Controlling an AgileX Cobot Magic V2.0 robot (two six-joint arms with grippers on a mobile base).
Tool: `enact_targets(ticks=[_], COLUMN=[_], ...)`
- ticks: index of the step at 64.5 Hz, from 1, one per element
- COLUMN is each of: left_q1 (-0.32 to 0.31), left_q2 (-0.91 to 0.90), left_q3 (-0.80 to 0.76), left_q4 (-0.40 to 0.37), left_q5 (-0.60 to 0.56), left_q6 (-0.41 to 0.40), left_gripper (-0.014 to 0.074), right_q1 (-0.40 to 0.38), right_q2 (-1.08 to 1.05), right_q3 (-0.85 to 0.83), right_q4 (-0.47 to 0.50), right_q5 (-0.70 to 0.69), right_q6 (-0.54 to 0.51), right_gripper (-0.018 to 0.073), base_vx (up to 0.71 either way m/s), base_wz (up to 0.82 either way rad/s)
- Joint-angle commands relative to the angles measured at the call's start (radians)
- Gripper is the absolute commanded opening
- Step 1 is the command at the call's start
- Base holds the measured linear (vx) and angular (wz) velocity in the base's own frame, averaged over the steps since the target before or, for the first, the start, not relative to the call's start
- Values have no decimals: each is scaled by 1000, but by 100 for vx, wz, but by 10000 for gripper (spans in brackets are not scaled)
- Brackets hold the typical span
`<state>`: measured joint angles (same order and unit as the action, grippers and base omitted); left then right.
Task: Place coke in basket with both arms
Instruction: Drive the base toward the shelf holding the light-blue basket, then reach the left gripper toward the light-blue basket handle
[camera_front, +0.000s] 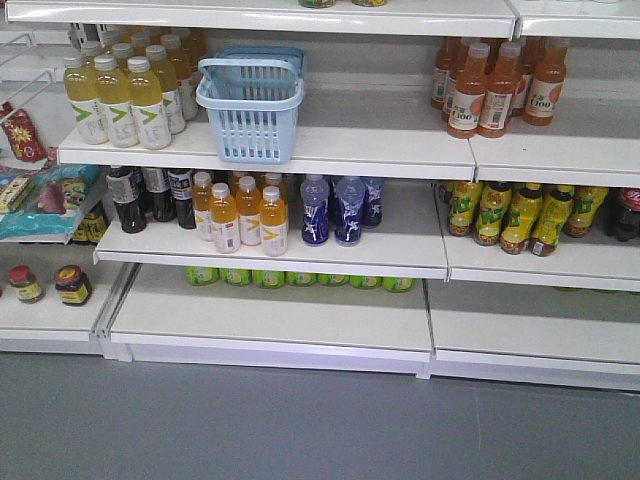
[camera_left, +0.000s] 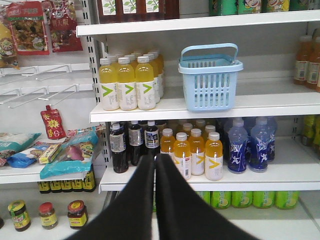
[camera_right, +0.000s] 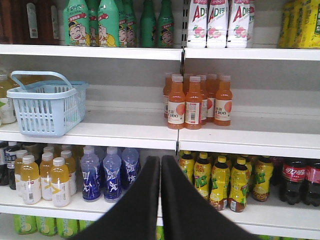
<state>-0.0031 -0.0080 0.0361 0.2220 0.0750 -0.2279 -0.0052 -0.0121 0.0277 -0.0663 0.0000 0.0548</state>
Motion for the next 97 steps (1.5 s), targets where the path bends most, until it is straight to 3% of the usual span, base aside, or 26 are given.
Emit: enact_targets(ticks=[1, 97], left_q1=[-3, -3], left_q2=[-19, -19], left_q3=[4, 4], left_q4=[-8, -8], left_q5=[-63, -63], left_q6=[-14, -14], left_gripper=[-8, -8], right_q1=[-3, -3], right_q2=[-15, -15], right_q3=[15, 15], right_q4=[-9, -9], right_q5=[-71, -71], right_q6=[-2, -2], right_gripper=[-5, -5], base_vx=[16, 14], base_wz=[-1, -4])
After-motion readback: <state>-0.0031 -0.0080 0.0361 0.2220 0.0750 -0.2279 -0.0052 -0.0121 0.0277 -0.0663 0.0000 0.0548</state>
